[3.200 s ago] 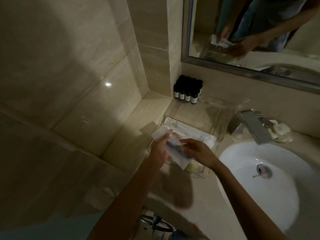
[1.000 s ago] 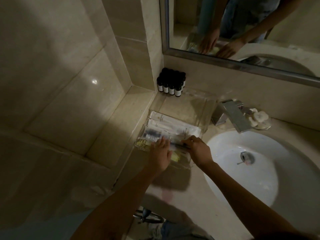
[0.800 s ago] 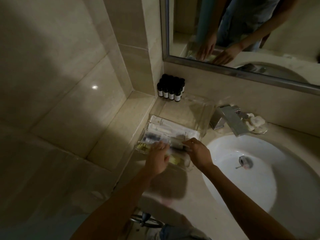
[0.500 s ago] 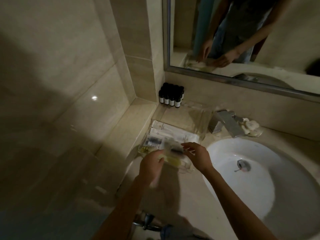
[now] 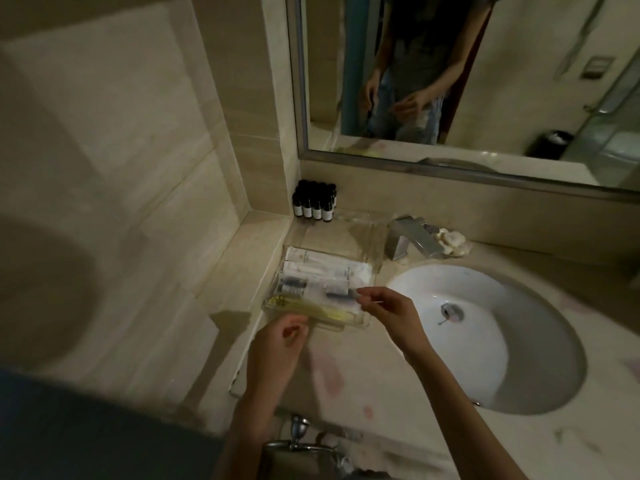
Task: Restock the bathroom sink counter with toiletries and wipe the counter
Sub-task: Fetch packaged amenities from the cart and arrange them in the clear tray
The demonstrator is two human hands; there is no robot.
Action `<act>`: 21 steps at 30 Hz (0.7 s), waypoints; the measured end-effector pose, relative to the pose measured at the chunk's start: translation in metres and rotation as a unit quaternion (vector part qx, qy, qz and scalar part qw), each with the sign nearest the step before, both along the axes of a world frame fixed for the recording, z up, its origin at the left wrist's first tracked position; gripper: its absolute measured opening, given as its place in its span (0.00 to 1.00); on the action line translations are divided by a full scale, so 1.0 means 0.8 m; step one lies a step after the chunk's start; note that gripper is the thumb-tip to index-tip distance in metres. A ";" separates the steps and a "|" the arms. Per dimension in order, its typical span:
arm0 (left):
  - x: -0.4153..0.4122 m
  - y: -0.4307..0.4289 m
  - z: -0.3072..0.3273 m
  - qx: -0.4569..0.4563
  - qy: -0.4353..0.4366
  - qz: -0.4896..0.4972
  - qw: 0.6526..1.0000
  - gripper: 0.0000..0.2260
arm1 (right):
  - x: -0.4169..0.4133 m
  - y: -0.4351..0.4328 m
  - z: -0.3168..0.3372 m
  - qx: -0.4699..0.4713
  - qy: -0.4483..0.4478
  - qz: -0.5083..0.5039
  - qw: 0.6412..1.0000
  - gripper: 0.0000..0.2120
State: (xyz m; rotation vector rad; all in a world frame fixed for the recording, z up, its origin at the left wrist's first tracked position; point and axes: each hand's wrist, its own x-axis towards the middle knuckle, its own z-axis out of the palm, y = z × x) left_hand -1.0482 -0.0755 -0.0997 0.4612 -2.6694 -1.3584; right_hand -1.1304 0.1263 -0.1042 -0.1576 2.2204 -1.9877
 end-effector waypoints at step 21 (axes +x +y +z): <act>0.181 -0.055 0.044 -0.076 -0.003 0.159 0.984 0.06 | 0.105 -0.117 0.029 0.057 0.052 0.239 0.968 0.07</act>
